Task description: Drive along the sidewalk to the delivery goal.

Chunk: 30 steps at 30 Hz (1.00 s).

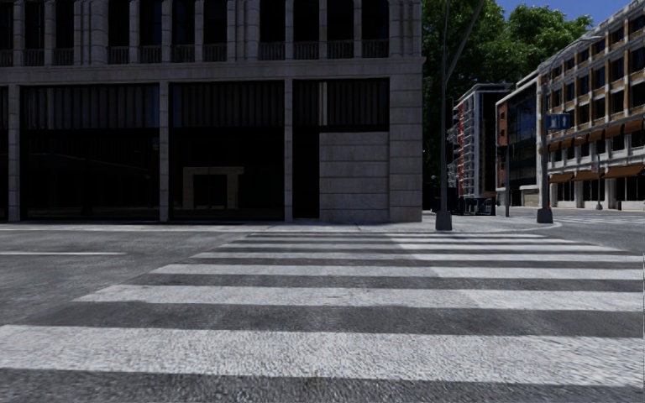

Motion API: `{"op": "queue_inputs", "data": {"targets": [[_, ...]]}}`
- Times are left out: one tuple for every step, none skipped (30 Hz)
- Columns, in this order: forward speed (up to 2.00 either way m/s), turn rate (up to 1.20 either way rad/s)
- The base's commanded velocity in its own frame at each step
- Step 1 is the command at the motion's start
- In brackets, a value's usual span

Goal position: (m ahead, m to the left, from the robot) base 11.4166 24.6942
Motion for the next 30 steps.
{"op": "queue_inputs", "data": {"targets": [[2.0, 0.0], [2.0, 0.0], [2.0, 0.0], [2.0, 0.0], [2.0, 0.0], [2.0, 0.0], [2.0, 0.0], [2.0, 0.0], [2.0, 0.0], [2.0, 0.0], [2.0, 0.0], [2.0, 0.0], [2.0, 0.0], [2.0, 0.0], [2.0, 0.0], [2.0, 0.0], [2.0, 0.0], [2.0, 0.0], [2.0, 0.0], [2.0, 0.0], [2.0, 0.0], [2.0, 0.0], [2.0, 0.0], [2.0, 0.0], [2.0, 0.0], [2.0, 0.0], [2.0, 0.0], [2.0, 0.0], [2.0, 0.0], [2.0, 0.0]]}}
